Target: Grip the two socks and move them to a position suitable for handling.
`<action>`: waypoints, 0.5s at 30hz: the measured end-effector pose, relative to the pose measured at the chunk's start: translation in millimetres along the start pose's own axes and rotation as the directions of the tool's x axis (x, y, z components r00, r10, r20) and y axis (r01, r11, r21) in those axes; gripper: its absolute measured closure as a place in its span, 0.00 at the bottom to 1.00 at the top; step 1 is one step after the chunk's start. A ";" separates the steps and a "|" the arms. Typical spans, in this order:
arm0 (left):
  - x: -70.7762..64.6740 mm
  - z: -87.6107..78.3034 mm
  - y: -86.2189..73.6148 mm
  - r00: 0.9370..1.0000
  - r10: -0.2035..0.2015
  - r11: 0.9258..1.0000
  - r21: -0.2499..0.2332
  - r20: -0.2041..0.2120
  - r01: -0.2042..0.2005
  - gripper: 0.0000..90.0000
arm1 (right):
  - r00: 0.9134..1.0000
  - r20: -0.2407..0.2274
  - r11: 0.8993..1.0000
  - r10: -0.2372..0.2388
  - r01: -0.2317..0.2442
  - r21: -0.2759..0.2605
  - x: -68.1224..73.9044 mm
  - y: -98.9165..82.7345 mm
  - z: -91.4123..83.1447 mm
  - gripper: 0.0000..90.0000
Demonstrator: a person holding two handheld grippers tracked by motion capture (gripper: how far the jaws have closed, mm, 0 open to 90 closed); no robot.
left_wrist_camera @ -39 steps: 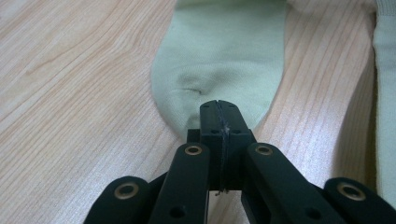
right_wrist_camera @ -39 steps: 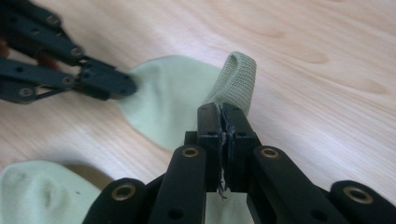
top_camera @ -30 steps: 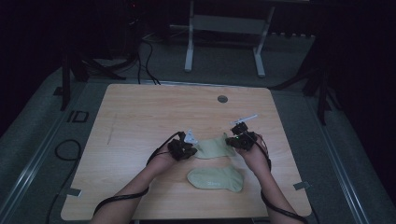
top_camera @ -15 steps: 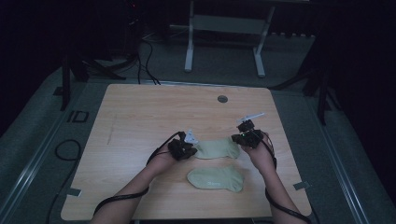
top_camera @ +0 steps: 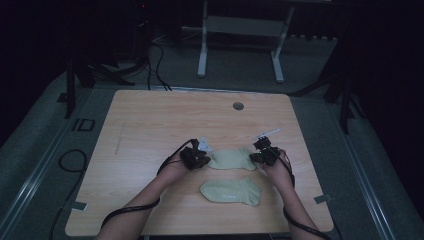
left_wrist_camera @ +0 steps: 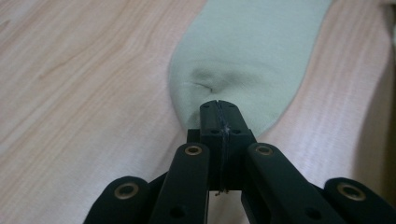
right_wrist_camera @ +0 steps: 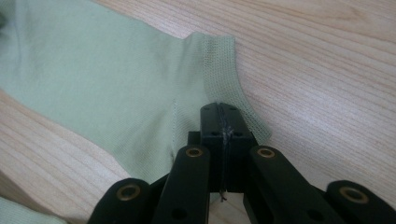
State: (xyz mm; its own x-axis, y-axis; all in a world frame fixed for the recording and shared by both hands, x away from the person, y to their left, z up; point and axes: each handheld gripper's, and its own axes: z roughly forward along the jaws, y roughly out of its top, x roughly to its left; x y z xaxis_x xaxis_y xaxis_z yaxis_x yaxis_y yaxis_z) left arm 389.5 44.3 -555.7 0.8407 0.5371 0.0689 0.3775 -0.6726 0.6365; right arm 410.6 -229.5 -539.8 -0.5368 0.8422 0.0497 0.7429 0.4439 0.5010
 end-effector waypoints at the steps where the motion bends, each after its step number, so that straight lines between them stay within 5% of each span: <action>1: 1.8 0.9 1.3 1.000 0.000 1.000 0.002 -0.002 0.000 0.99 | 1.000 0.001 1.000 -0.001 0.001 -0.002 0.2 -0.5 -0.2 0.99; 5: 7.3 3.9 4.9 0.999 0.039 0.999 0.006 -0.012 -0.039 0.99 | 1.000 0.003 1.000 0.005 -0.005 -0.005 1.7 -2.3 -0.9 0.99; 15: 17.5 10.2 14.3 1.000 0.023 1.000 0.022 -0.011 -0.022 0.99 | 1.000 -0.011 1.000 0.026 -0.026 -0.014 -5.8 -5.8 -2.8 0.99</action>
State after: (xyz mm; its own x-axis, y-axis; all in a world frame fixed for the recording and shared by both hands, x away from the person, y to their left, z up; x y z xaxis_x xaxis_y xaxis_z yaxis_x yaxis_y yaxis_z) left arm 413.5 38.8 -553.2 0.8447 0.5273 0.0916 0.3672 -0.6955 0.6175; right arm 408.3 -237.8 -540.6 -0.5216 0.8502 0.0720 0.7511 0.4175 0.5114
